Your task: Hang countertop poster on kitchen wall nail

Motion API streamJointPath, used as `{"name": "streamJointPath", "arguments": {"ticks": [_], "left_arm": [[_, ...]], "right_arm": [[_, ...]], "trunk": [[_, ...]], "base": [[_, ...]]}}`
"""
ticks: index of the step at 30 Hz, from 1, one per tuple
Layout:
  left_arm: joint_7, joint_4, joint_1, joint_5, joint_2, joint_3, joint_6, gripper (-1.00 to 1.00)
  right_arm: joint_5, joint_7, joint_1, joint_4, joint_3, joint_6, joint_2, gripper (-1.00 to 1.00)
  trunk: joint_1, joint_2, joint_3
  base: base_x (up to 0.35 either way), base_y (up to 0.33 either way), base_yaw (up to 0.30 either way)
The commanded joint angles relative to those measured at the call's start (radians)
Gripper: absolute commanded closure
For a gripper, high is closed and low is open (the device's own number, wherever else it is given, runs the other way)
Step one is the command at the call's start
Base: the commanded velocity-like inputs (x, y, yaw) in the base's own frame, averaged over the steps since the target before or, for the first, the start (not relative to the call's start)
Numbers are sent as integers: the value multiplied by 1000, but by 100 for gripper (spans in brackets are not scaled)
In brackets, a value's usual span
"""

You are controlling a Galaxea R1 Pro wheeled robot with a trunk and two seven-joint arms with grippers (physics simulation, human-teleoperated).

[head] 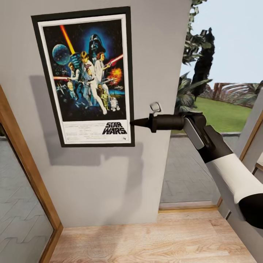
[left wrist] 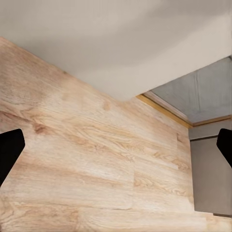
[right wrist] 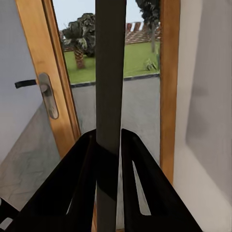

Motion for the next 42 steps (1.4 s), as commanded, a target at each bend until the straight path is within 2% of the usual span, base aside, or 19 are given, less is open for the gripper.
{"name": "streamJointPath", "arguments": {"ticks": [1, 5, 10, 13, 37, 42], "left_arm": [[-1, 0, -1, 6, 0, -8, -6, -100], [-1, 0, 0, 6, 0, -8, -6, -100], [-1, 0, 0, 6, 0, -8, -6, -100], [-1, 0, -1, 6, 0, -8, -6, -100], [-1, 0, -1, 6, 0, -8, -6, -100], [-1, 0, -1, 6, 0, -8, -6, -100]], "right_arm": [[-9, -1, 0, 0, 2, 8, -1, 100], [-9, -1, 12, 2, 1, 7, -1, 100], [-9, 0, 34, 11, 0, -63, -6, 100], [-9, 0, 40, 13, -1, -80, -8, 100], [-10, -1, 43, 14, -3, -89, -16, 100], [-10, -1, 43, 14, -4, -89, -16, 100]], "trunk": [[1, -2, -2], [1, -2, -2], [1, -2, -2], [1, -2, -2], [1, -2, -2], [1, -2, -2]], "base": [[0, 0, 0], [0, 0, 0], [0, 0, 0], [0, 0, 0], [1, 0, 0], [223, 0, 0]]}}
